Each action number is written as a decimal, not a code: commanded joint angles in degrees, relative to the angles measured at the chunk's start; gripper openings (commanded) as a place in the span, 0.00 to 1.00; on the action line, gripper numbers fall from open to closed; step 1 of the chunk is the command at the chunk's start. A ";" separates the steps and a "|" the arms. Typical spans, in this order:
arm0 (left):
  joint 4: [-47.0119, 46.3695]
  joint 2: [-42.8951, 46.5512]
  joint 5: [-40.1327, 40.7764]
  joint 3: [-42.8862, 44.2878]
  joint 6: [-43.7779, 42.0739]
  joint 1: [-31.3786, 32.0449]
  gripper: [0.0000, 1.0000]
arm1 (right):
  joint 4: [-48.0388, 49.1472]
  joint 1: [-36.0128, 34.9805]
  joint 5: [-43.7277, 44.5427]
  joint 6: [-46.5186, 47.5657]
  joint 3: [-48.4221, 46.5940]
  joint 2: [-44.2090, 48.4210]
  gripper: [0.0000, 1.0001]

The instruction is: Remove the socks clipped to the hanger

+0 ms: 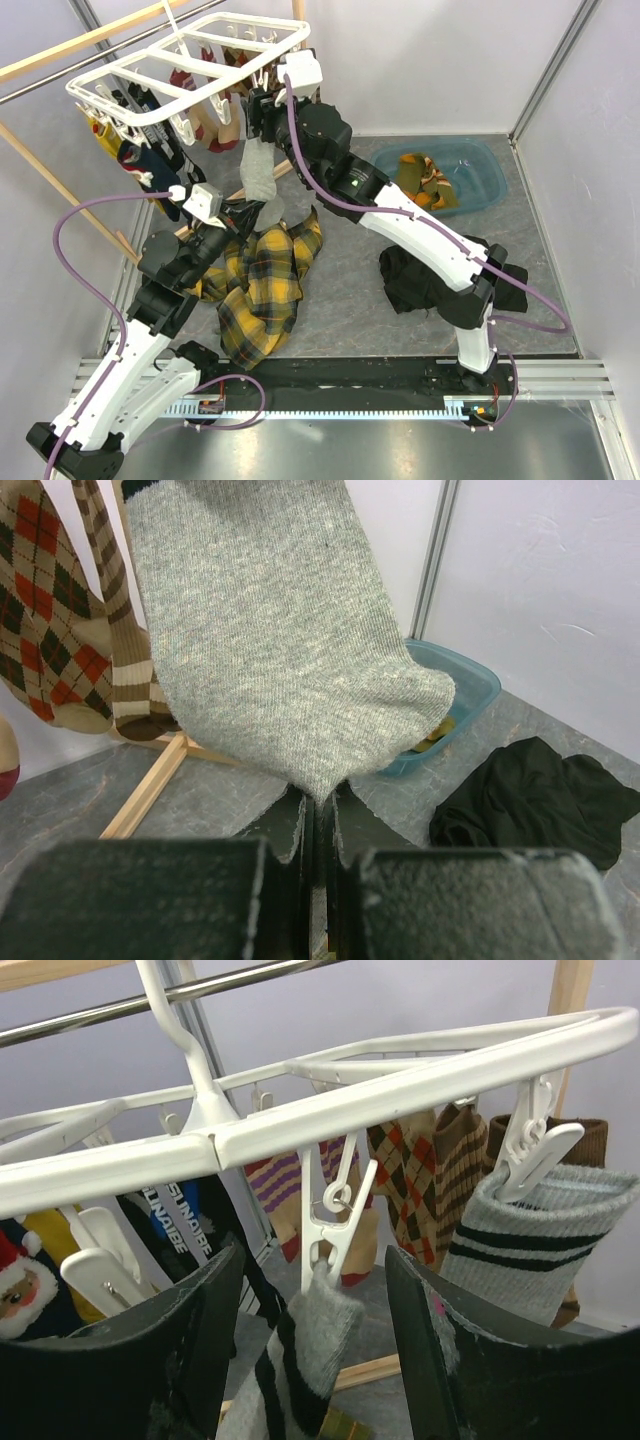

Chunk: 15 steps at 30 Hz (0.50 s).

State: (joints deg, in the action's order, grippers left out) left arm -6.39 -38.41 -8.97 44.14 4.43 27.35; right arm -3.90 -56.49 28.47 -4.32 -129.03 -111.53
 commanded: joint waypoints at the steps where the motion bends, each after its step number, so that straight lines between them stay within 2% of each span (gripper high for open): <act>1: -2.40 0.62 -0.52 -0.19 -0.91 0.07 0.02 | 3.37 -0.55 3.08 2.90 -5.43 -1.85 0.66; 10: -2.40 0.88 -0.61 -0.37 -1.00 0.07 0.02 | 5.83 -0.55 3.52 6.33 -8.43 -4.58 0.57; 12: -2.48 0.88 -0.52 -0.37 -1.00 0.07 0.02 | 6.45 -0.55 3.61 6.43 -8.43 -4.75 0.51; 13: -2.48 0.97 -0.43 -0.46 -1.00 0.07 0.02 | 6.62 -0.55 3.61 6.43 -8.52 -4.84 0.42; 15: -2.48 1.06 -0.35 -0.46 -1.00 0.07 0.02 | 7.06 -0.55 3.87 6.69 -8.69 -5.10 0.30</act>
State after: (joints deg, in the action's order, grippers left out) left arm -6.37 -38.04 -9.17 43.70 4.43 27.35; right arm 0.36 -56.80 31.57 0.75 -135.04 -115.94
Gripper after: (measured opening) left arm 0.044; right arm 0.383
